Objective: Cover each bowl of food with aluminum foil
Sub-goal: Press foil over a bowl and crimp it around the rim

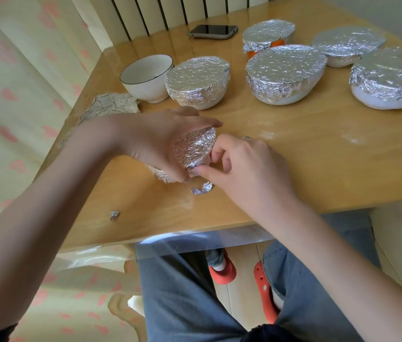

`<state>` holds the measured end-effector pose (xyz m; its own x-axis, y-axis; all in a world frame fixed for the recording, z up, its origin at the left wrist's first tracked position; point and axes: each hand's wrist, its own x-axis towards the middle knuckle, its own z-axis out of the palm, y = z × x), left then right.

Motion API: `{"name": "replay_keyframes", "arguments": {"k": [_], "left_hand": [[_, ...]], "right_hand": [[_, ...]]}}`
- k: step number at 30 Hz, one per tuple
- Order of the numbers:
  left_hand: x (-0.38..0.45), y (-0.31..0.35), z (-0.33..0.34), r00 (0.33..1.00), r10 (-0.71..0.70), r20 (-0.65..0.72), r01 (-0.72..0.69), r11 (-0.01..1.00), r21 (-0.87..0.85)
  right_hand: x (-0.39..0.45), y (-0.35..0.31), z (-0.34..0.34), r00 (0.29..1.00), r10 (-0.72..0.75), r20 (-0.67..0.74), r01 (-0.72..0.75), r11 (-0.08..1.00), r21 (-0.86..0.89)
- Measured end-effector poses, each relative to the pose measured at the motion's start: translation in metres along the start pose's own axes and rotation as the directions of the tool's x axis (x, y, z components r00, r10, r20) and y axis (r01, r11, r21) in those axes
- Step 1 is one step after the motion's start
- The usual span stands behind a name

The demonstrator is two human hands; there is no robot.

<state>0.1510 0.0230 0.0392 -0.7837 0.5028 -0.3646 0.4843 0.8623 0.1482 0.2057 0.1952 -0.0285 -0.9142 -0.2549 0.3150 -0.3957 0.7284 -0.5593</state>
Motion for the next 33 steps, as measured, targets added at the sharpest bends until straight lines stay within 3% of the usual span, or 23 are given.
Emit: {"name": "replay_keyframes", "arguments": {"k": [9, 14, 16, 22, 25, 29, 33], "left_hand": [[0.001, 0.002, 0.002, 0.996, -0.082, 0.033, 0.080, 0.995, 0.056], [0.001, 0.006, 0.003, 0.995, -0.095, 0.009, 0.095, 0.993, 0.066], [0.000, 0.007, 0.003, 0.996, -0.091, -0.011, 0.091, 0.994, 0.055], [0.001, 0.013, 0.006, 0.986, -0.165, -0.032, 0.167, 0.984, 0.064], [0.000, 0.015, 0.009, 0.982, -0.186, -0.039, 0.188, 0.981, 0.057], [0.000, 0.017, 0.007, 0.976, -0.215, -0.022, 0.216, 0.975, 0.052], [0.007, 0.025, 0.012, 0.923, -0.384, -0.026, 0.384, 0.918, 0.094]], "right_hand": [[0.031, 0.017, -0.016, 0.985, -0.075, 0.154, 0.044, 0.979, 0.197], [0.047, 0.015, -0.030, 0.983, -0.091, 0.158, 0.111, 0.986, -0.126], [0.050, 0.014, -0.031, 0.977, -0.121, 0.178, 0.148, 0.978, -0.146], [0.037, 0.023, -0.033, 0.947, -0.088, 0.310, 0.068, 0.995, 0.075], [0.041, 0.026, -0.027, 0.959, -0.078, 0.272, 0.034, 0.986, 0.163], [0.047, 0.025, -0.026, 0.971, -0.089, 0.221, 0.089, 0.996, 0.008], [0.036, 0.031, -0.030, 0.981, -0.120, 0.152, 0.131, 0.989, -0.064]]}}
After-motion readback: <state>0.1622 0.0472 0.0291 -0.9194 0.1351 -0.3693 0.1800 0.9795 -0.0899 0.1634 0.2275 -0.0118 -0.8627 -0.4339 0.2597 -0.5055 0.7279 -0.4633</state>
